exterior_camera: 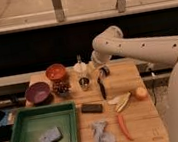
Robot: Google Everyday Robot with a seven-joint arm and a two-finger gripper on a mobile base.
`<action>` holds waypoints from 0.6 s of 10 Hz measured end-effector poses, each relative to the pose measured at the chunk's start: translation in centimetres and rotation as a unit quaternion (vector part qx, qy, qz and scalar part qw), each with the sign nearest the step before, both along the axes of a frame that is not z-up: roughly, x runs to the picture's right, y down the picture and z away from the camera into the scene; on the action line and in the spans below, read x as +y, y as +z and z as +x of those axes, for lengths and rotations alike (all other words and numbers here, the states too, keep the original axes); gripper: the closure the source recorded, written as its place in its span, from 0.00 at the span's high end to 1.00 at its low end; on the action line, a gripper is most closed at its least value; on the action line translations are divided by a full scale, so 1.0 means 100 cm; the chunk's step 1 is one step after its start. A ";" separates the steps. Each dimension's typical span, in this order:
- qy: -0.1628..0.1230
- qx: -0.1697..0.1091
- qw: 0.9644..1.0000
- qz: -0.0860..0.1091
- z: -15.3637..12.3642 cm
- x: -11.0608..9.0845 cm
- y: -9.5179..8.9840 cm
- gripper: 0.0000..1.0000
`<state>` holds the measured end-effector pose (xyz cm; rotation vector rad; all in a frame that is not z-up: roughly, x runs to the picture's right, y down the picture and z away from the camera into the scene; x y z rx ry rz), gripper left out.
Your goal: Stack bowls on top of each other
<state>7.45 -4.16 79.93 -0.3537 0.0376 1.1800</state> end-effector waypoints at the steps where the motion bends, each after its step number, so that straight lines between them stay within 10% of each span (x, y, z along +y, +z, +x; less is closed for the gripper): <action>1: -0.013 -0.002 1.000 0.017 -0.007 -0.008 -0.004 0.68; 6: -0.076 -0.045 0.993 0.081 -0.082 -0.050 0.009 0.68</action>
